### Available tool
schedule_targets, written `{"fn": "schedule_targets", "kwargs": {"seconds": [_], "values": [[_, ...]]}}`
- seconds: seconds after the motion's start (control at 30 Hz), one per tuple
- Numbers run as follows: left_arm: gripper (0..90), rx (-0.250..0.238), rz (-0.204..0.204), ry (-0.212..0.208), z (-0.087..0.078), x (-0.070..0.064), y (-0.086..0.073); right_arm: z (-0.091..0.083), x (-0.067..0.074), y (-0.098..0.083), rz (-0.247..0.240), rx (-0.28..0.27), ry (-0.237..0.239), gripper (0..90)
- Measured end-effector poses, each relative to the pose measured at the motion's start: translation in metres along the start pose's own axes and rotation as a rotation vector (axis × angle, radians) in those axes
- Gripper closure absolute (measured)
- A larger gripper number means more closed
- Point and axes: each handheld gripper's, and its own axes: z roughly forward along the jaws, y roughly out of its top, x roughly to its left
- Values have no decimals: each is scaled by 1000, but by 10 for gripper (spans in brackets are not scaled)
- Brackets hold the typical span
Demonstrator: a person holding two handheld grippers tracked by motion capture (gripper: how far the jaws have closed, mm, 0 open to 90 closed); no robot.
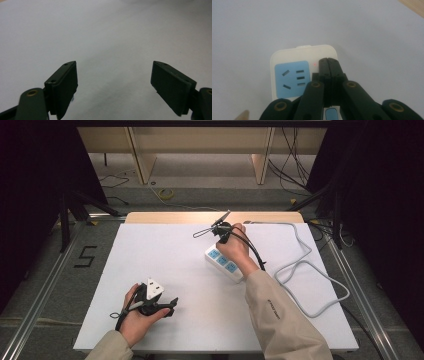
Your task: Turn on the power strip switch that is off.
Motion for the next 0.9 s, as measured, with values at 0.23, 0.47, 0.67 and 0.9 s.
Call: {"fn": "schedule_targets", "kwargs": {"seconds": [0.23, 0.47, 0.67, 0.9], "values": [[215, 0, 0, 0, 0, 0, 0, 0, 0, -1, 3, -2, -2, 900], [215, -1, -2, 1, 0, 0, 0, -3, -2, -4, 12, -20, 9, 894], [215, 0, -3, 2, 0, 0, 0, -8, -5, -7, 23, -26, 18, 900], [216, -1, -5, 4, -1, 0, -1, -15, -6, -11, 31, -31, 46, 837]]}}
